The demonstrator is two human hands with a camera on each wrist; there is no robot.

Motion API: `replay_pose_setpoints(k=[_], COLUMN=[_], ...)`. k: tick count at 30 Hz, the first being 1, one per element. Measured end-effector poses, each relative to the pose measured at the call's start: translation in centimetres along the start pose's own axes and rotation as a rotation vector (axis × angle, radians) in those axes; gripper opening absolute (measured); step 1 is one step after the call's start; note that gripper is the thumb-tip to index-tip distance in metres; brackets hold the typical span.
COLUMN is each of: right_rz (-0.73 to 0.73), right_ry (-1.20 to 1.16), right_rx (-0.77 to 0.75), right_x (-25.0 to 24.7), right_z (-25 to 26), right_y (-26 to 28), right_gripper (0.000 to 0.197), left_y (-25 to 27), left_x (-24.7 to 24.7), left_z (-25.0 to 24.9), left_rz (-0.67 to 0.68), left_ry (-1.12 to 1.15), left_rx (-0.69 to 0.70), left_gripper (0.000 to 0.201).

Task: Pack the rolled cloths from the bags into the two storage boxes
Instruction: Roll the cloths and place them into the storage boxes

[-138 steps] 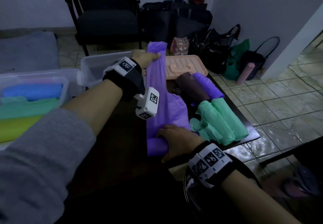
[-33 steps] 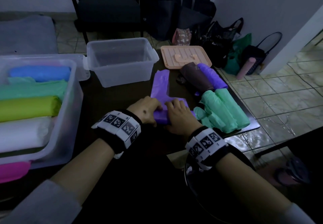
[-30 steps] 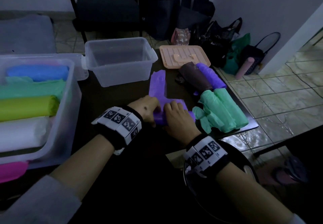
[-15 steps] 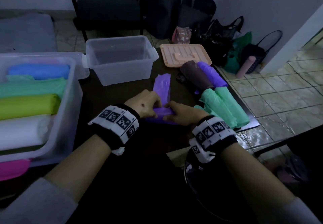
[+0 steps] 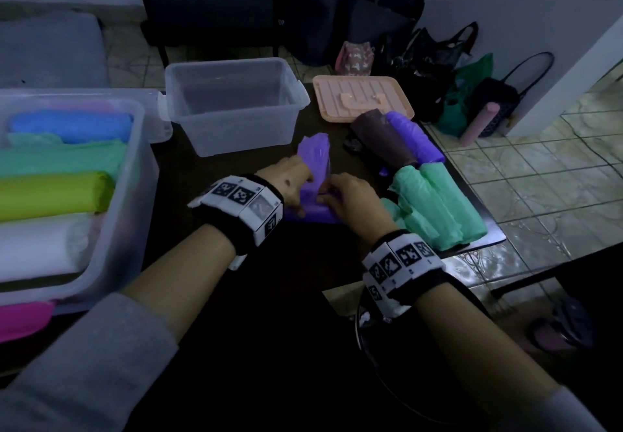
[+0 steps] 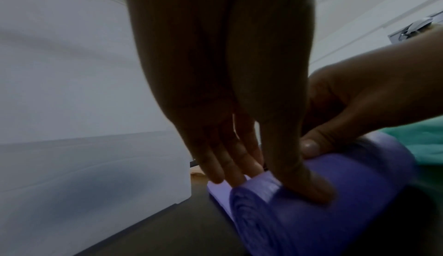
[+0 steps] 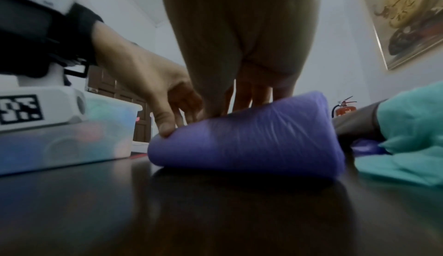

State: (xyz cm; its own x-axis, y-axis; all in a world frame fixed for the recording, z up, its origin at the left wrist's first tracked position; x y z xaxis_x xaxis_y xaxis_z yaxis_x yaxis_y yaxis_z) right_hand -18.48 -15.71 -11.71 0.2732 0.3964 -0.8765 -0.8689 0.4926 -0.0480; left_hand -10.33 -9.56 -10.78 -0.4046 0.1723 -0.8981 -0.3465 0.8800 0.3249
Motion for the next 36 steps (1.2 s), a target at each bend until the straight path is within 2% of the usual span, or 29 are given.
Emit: replay_pose_setpoints(k=[3,5,8,11,14,18,21,26,29,32,36], right_rz=[-0.057,-0.029,0.139,0.165,0.161,0.213,0.256,0.382,0.469,0.415,0.13], right_ry=[-0.049,-0.041,0.046,0.1,0.091,0.0,-0.021,0.075,0.098,0.169,0.206], right_rx=[-0.001,0.006,-0.037,-0.053,-0.063,-0.02,-0.024,0.031,0.08,0.093,0.037], right_x=[0.0,0.0,0.7,0.8,0.7,0.8,1.1,1.4,1.8,1.5,0.6], right_z=[-0.3,-0.4,-0.5,-0.5,0.2,0.5,0.6,0.2,-0.6,-0.8,0.7], right_y=[0.2,0.2,0.6,1.2,1.6,1.9,2.0,0.8,-0.1,-0.8,-0.8], right_gripper=[0.019,0.025,0.053,0.069,0.064,0.065,0.047,0.046,0.036,0.039,0.037], left_y=[0.1,0.1,0.3,0.4,0.6,1.4,1.9,1.9,1.9,1.9,1.5], left_x=[0.0,0.2,0.5,1.0,1.2,1.4,1.6,-0.3,0.3,1.0,1.8], left_z=[-0.1,-0.1,-0.1,0.0,0.4,1.1,1.0,-0.3,-0.4,-0.2,0.7], left_rz=[-0.036,-0.02,0.015,0.048,0.053,0.144,0.167,-0.099,-0.061,-0.059,-0.04], left_ry=[0.06,0.064,0.075,0.073,0.089,0.157,0.143,0.008,0.034,0.027,0.027], left_rx=[0.023,0.018,0.004,-0.001,-0.015,-0.041,-0.048,-0.005,-0.041,-0.036,-0.035], left_gripper=[0.05,0.041,0.048,0.063,0.068,0.065,0.058,0.051,0.051,0.063,0.071])
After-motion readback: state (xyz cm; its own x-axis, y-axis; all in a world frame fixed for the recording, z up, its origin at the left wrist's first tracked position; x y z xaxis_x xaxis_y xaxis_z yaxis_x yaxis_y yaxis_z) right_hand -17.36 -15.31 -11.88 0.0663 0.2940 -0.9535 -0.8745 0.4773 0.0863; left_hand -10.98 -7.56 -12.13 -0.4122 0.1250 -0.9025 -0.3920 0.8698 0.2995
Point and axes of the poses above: each hand's wrist, its own y-axis away from the middle knuckle, its own x-axis out of the palm, z = x × y, the point moved 8 cm from there along -y, towards the middle knuckle, and after that the axes turned 3 degrees about -z, right-handed, at the moved point
